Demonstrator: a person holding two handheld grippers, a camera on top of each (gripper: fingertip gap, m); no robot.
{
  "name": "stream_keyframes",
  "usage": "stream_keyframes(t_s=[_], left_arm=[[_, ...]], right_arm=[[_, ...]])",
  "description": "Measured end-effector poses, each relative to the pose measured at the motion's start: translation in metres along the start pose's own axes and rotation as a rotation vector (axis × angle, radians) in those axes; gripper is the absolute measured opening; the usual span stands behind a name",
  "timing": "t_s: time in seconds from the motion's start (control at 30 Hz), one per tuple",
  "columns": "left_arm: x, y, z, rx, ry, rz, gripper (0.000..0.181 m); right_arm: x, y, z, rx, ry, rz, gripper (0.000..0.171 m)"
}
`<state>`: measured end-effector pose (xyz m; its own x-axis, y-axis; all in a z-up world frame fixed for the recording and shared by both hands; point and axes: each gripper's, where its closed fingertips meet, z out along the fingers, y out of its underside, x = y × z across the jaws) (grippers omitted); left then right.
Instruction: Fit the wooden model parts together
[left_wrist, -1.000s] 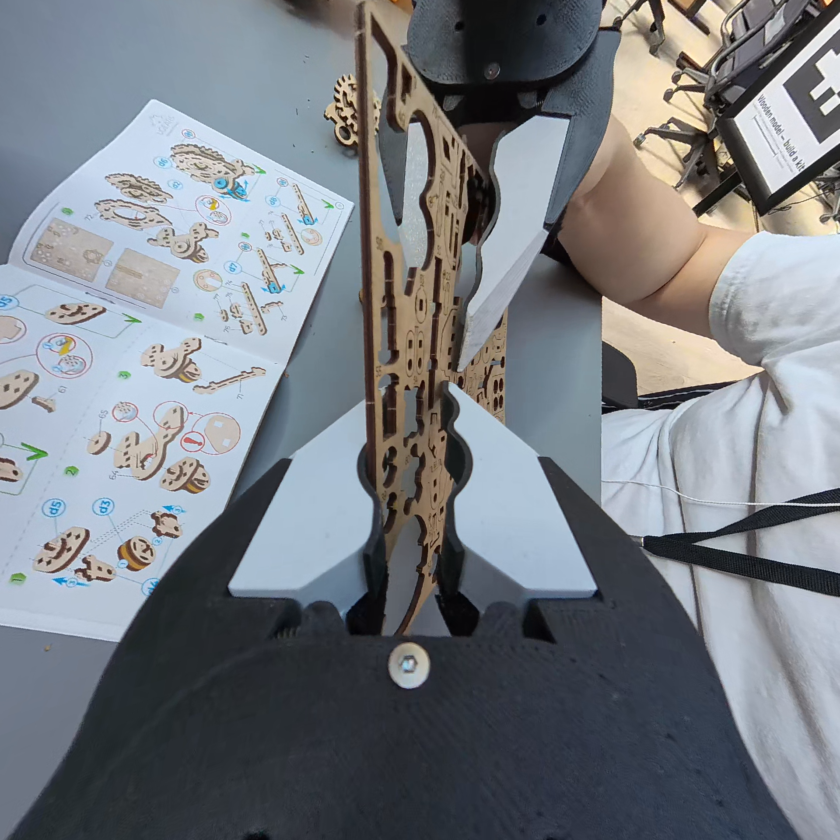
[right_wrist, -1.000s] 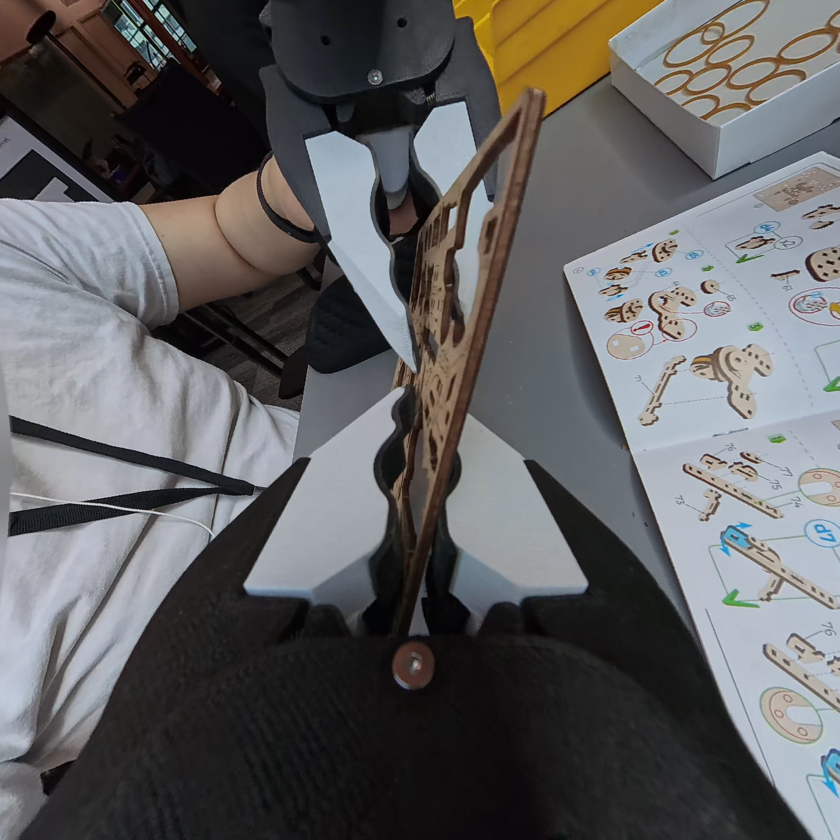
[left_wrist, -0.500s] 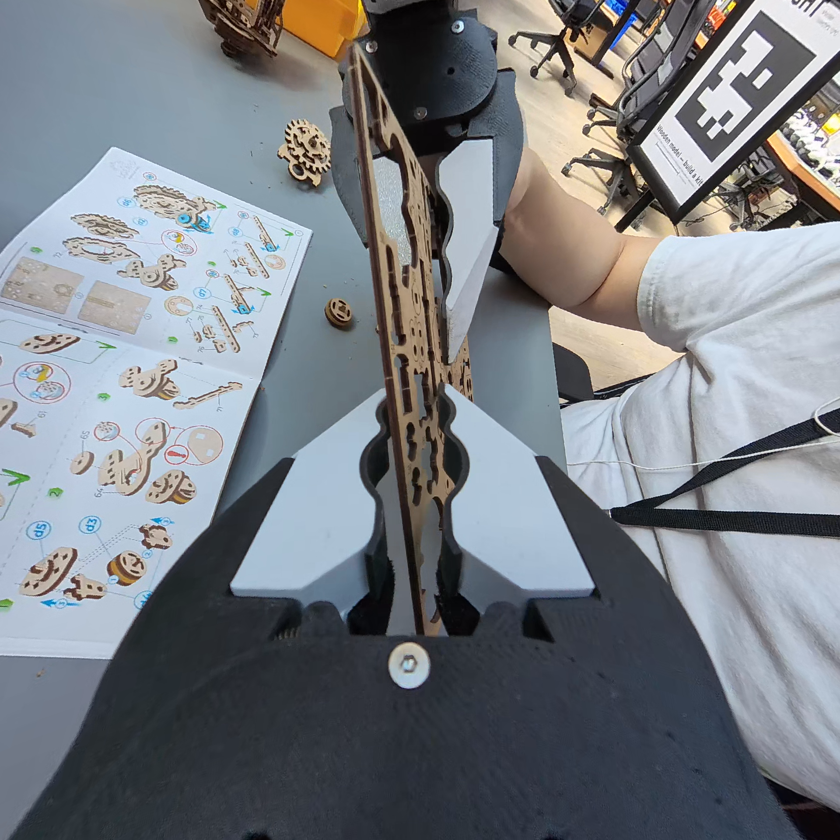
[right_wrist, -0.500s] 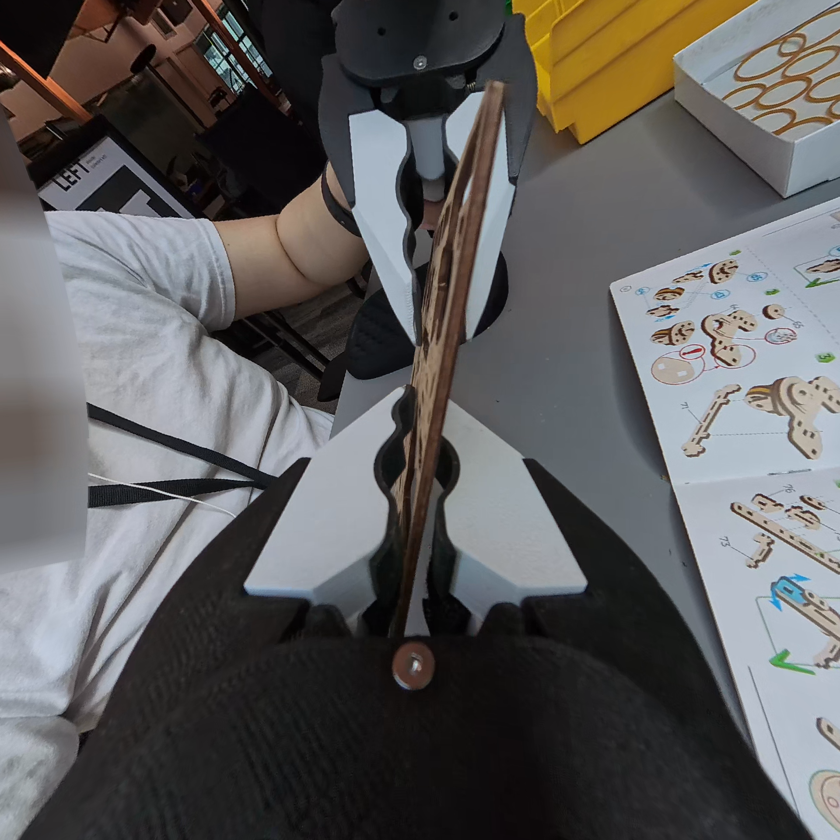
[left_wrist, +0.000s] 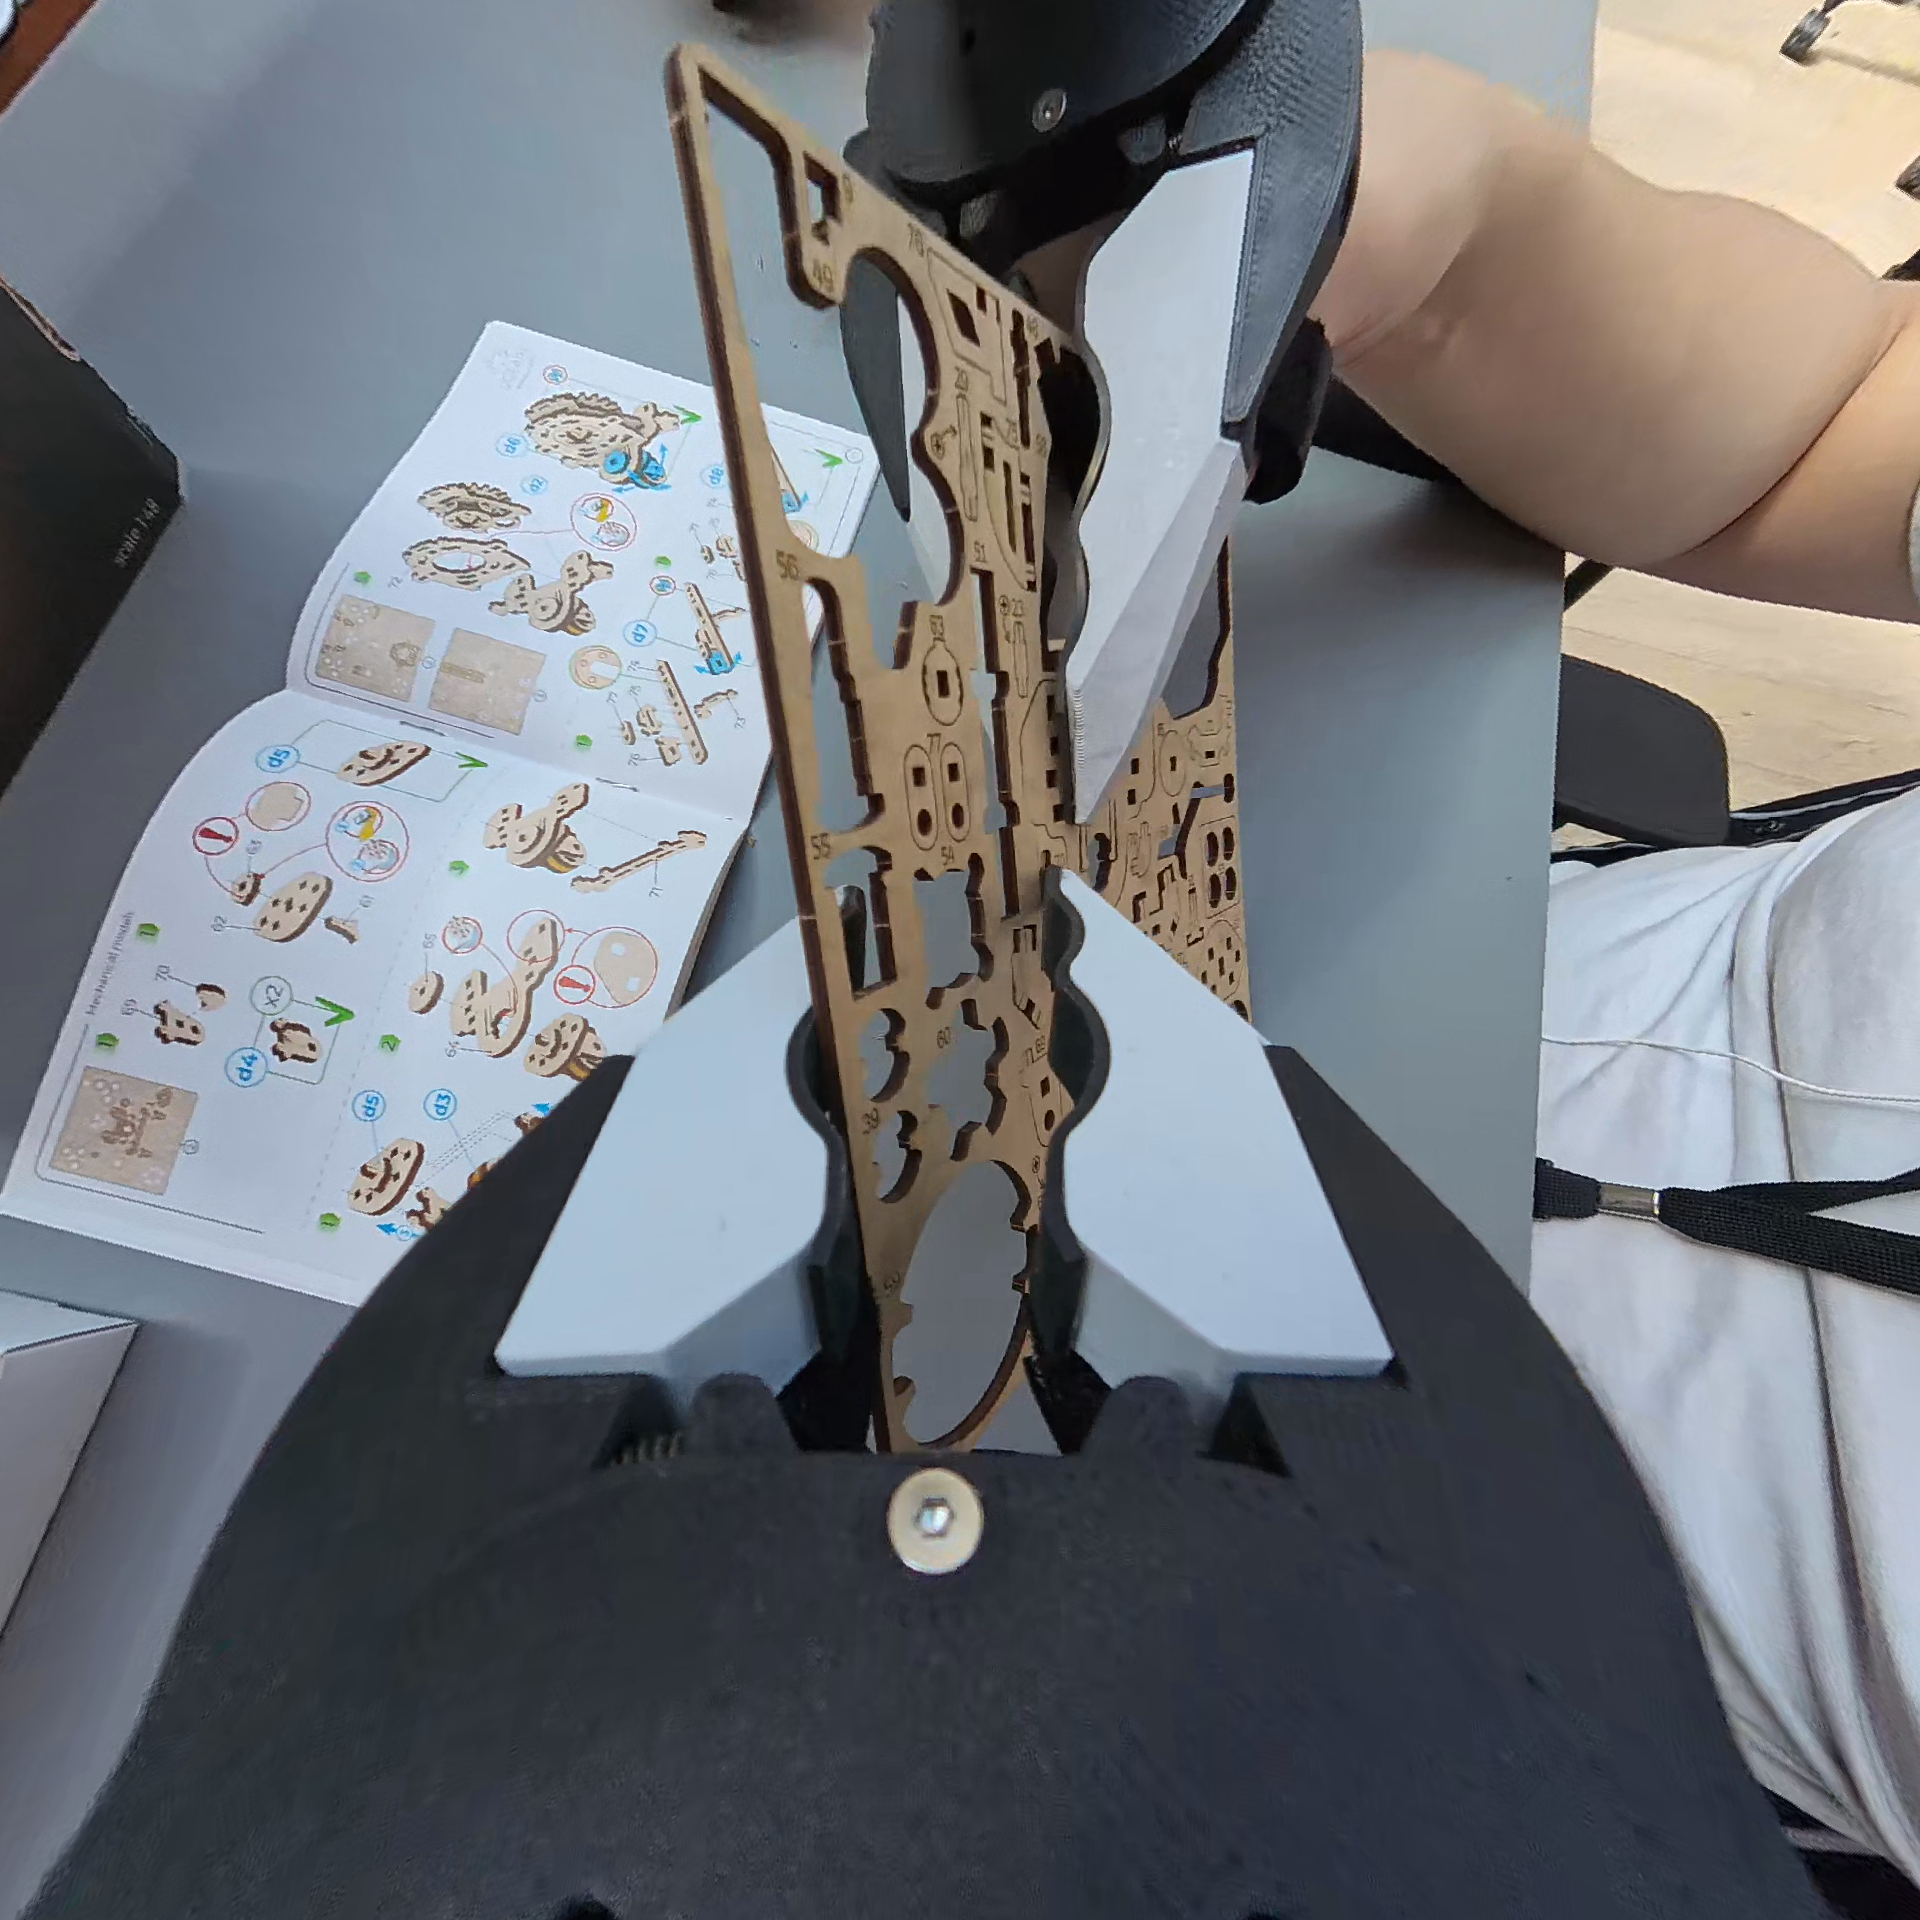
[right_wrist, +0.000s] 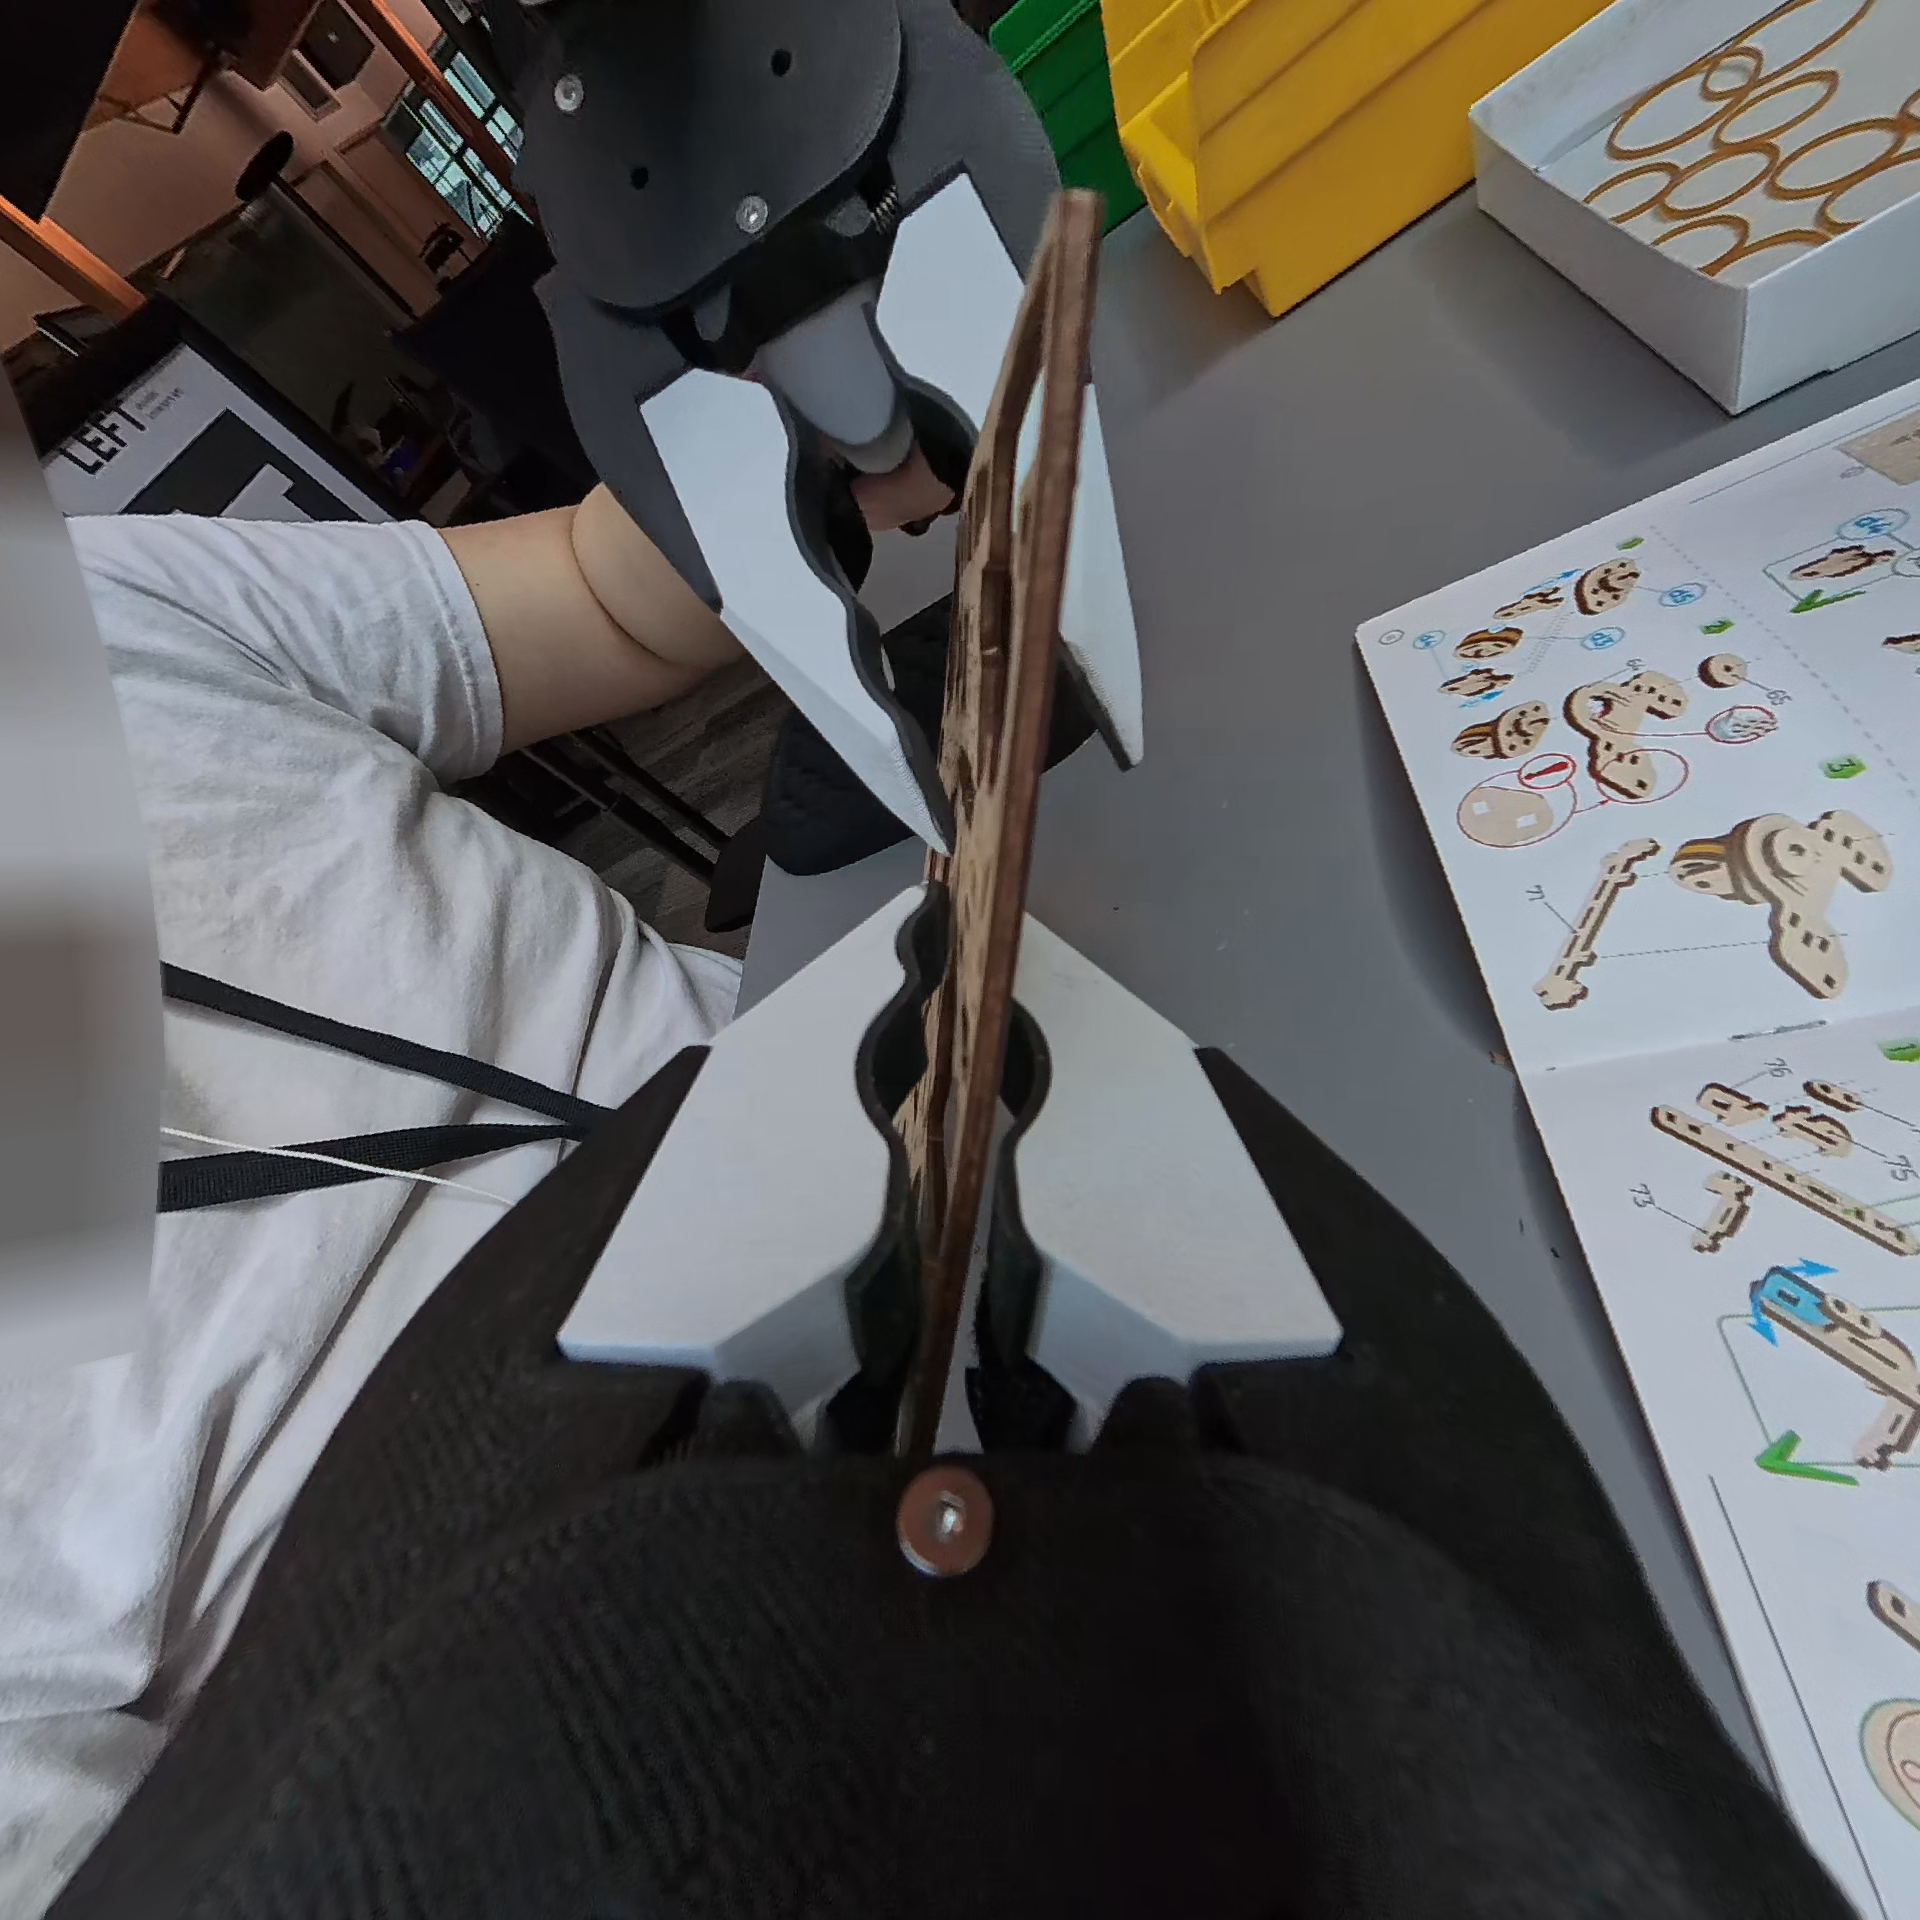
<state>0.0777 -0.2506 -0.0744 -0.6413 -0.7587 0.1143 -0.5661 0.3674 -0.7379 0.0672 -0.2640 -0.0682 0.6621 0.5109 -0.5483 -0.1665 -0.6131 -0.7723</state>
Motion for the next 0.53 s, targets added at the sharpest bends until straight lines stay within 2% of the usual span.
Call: stream_keyframes(t_s=[0.13,0.23,0.4,0.53], left_arm=[[0.002,-0.003,-0.002,0.017,0.038,-0.023,0.031],[0.013,-0.014,-0.011,0.098,0.137,-0.028,0.022],[0.021,-0.036,-0.044,0.276,0.376,-0.195,0.026],[0.025,-0.043,-0.070,0.408,0.639,-0.328,0.026]], right_arm=[[-0.002,-0.002,-0.001,0.013,-0.023,-0.003,0.002],[-0.011,-0.004,-0.002,0.029,-0.096,-0.007,0.002],[-0.019,-0.004,-0.002,0.019,-0.119,-0.068,0.002],[-0.034,-0.006,-0.004,0.037,-0.208,-0.093,0.002]])
